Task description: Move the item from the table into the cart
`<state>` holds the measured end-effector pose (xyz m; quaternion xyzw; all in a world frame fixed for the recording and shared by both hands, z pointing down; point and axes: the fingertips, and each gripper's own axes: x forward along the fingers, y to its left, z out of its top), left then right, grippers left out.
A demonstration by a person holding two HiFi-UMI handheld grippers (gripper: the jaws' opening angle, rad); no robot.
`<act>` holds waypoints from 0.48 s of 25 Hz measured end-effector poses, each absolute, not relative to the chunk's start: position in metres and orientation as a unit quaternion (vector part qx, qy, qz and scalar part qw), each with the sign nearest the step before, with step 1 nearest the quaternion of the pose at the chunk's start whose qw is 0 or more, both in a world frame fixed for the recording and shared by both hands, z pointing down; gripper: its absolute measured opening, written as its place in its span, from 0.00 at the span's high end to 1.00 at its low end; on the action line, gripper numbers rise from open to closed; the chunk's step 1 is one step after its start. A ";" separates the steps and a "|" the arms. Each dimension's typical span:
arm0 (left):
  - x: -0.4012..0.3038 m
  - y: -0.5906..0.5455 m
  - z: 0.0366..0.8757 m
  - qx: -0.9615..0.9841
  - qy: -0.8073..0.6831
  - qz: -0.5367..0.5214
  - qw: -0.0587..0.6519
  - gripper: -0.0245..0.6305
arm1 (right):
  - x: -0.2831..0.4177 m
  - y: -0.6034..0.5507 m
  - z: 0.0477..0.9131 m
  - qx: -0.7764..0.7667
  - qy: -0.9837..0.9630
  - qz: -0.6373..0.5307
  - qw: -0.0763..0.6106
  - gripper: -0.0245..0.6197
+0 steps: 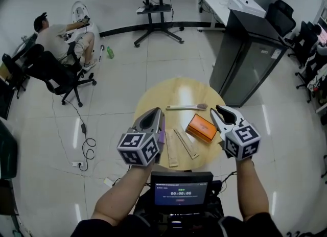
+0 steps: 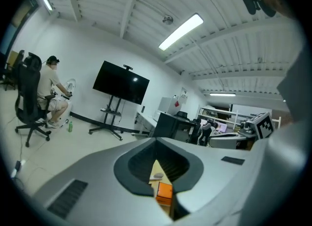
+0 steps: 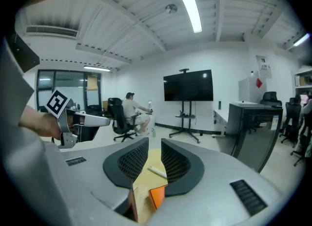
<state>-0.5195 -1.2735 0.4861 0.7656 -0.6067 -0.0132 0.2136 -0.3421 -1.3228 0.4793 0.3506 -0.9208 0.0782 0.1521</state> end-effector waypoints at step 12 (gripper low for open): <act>-0.462 -1.359 0.592 0.698 -0.647 0.062 0.300 0.93 | -0.315 -1.406 0.622 0.189 -0.923 0.134 0.307 0.59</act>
